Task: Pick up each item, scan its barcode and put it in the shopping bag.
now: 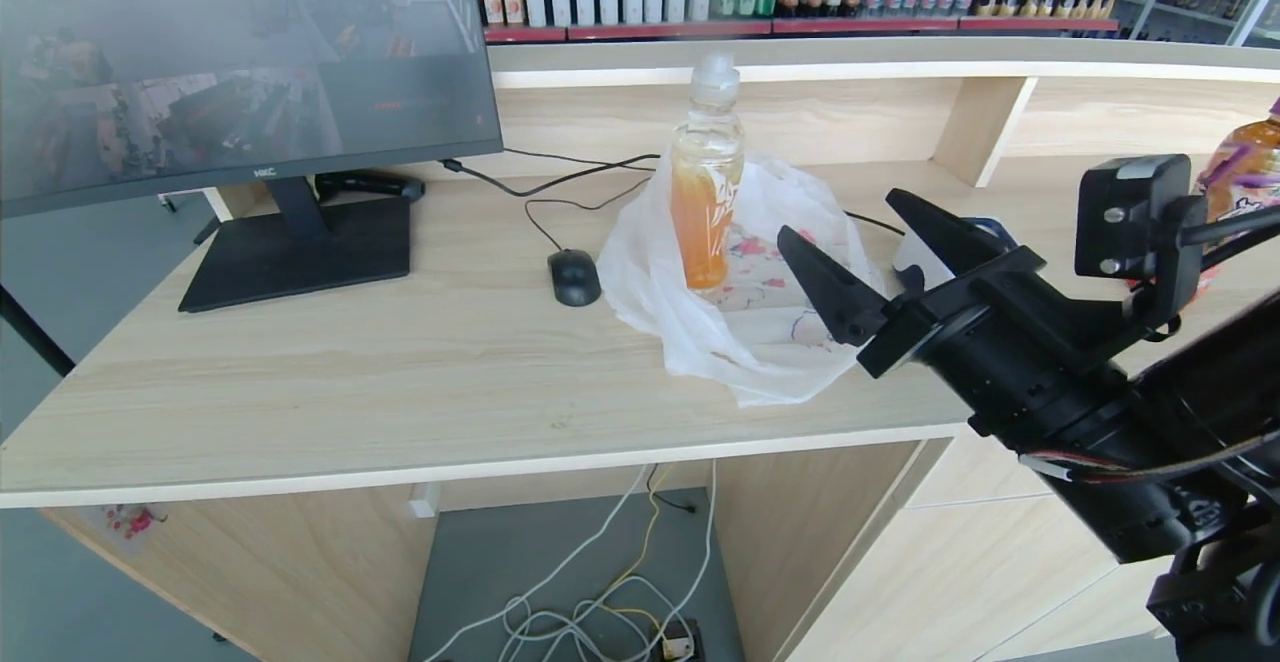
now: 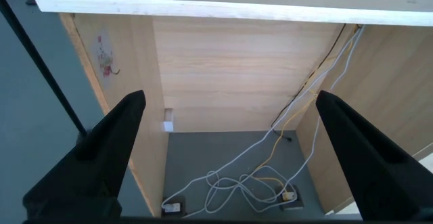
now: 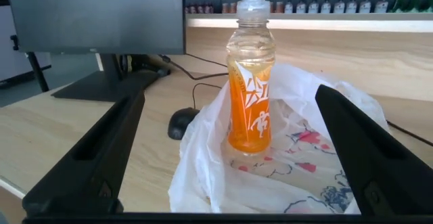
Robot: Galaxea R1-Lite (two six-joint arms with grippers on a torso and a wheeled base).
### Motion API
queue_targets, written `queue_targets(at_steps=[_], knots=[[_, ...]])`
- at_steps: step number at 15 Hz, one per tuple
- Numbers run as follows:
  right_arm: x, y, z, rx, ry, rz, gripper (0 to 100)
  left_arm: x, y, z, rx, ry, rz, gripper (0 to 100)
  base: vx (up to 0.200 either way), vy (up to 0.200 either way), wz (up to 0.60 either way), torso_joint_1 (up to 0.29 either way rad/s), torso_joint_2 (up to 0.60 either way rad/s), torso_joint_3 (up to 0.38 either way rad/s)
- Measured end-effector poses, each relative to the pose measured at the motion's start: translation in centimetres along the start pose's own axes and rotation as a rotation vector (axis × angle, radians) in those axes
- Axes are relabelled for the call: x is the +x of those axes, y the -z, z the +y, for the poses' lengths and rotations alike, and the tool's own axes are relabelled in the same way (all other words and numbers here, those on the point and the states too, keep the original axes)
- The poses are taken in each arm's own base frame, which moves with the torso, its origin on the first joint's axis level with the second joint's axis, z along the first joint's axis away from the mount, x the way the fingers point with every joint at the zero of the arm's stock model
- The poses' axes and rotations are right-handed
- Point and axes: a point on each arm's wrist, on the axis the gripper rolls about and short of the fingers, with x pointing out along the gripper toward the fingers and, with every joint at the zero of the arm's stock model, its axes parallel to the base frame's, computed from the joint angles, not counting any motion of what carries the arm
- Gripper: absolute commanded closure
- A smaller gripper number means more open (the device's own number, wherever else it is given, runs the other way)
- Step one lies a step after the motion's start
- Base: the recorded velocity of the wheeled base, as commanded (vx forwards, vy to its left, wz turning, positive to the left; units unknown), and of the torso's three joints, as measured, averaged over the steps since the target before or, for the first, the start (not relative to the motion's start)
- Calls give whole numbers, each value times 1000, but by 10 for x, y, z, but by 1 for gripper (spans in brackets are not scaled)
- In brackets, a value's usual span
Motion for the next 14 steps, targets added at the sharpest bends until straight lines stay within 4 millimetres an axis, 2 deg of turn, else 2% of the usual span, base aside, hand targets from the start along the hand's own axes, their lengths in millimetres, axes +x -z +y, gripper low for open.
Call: queue_targets(at_steps=[6, 9, 14], knots=[[-8, 9, -13, -29, 51, 45, 0, 0, 0, 0, -7, 0, -1, 0, 0, -200, 0, 2, 0, 0], [-9, 11, -22, -59, 169, 63, 0, 0, 0, 0, -9, 0, -1, 0, 0, -200, 0, 4, -7, 1], [-17, 17, -24, -56, 183, 101, 0, 0, 0, 0, -11, 0, -2, 0, 0, -200, 0, 2, -1, 1]])
